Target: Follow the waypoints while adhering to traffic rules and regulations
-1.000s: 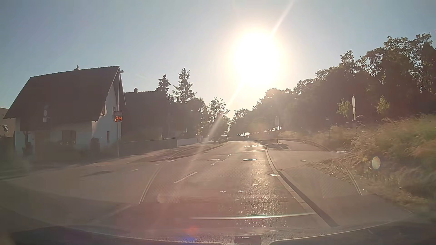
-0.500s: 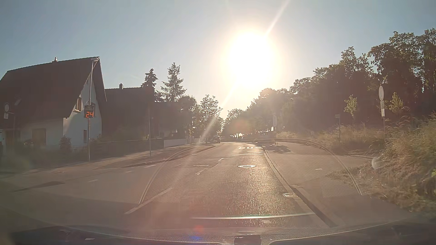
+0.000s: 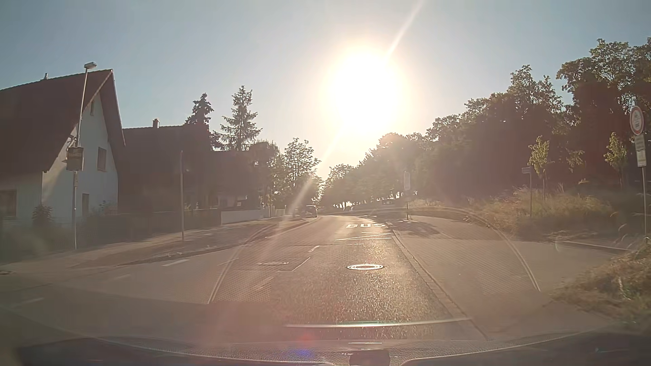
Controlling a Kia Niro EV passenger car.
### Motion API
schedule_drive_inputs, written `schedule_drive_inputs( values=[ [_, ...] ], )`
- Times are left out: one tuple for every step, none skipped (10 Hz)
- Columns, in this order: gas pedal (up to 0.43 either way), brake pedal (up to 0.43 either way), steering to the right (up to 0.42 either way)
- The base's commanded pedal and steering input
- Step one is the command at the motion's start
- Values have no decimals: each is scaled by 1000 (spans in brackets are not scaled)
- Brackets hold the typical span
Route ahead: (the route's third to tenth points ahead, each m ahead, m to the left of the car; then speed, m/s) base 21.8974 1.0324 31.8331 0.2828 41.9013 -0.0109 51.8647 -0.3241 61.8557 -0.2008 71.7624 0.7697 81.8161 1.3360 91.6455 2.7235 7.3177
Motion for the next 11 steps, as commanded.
schedule_drive_inputs(
  values=[
    [87, 0, 31],
    [98, 0, 29],
    [98, 0, 28],
    [110, 0, 28],
    [110, 0, 29],
    [110, 0, 26],
    [110, 0, 23],
    [110, 0, 21],
    [110, 0, 21],
    [110, 0, 21],
    [110, 0, 20]
  ],
)
